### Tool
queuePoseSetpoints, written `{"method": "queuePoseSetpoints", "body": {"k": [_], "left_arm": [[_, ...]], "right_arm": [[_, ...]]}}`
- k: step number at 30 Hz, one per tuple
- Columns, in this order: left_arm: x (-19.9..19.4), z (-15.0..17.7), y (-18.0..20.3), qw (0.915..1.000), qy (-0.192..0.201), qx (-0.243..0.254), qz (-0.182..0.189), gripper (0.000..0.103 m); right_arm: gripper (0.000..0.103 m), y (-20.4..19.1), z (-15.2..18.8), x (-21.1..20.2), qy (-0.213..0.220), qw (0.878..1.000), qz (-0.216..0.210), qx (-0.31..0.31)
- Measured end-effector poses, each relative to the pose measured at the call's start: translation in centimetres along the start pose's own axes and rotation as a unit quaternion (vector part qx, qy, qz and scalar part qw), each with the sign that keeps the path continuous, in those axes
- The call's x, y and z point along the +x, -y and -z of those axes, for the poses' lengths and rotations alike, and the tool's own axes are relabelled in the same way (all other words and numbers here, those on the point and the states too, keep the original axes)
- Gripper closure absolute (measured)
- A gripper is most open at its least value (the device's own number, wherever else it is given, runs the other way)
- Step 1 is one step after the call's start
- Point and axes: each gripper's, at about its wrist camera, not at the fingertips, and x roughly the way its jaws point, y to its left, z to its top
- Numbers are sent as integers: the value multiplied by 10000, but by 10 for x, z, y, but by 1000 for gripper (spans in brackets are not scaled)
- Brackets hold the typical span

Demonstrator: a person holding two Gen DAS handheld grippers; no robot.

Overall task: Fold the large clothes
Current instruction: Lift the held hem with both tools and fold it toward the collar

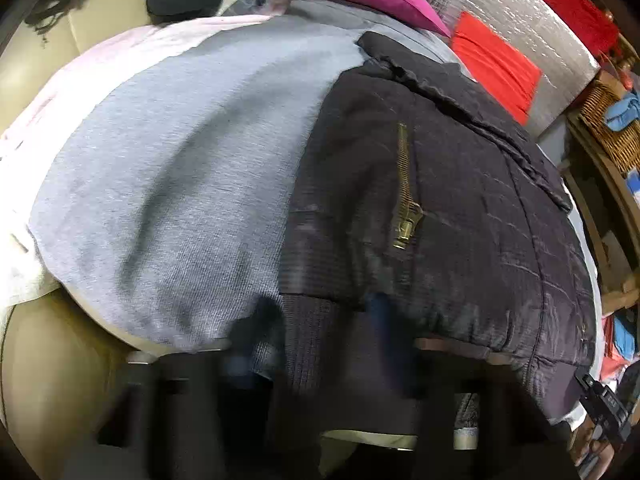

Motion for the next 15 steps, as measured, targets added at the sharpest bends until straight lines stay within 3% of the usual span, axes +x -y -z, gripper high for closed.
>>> {"method": "queuePoseSetpoints", "body": {"k": [5,7,15], "left_arm": [[-1,0,10,9993,46,354,-137,75],[-2,-1,6,9994,41,320,-80,85],[-21,5,-4,9991,230,352,85,92]], "right_arm": [[77,1,0,-1,-37,10000,29,-24],[79,0,-1,0,-61,10000,7,-2],[87,-5,1,-8,-88,9999,-93,-8]]}}
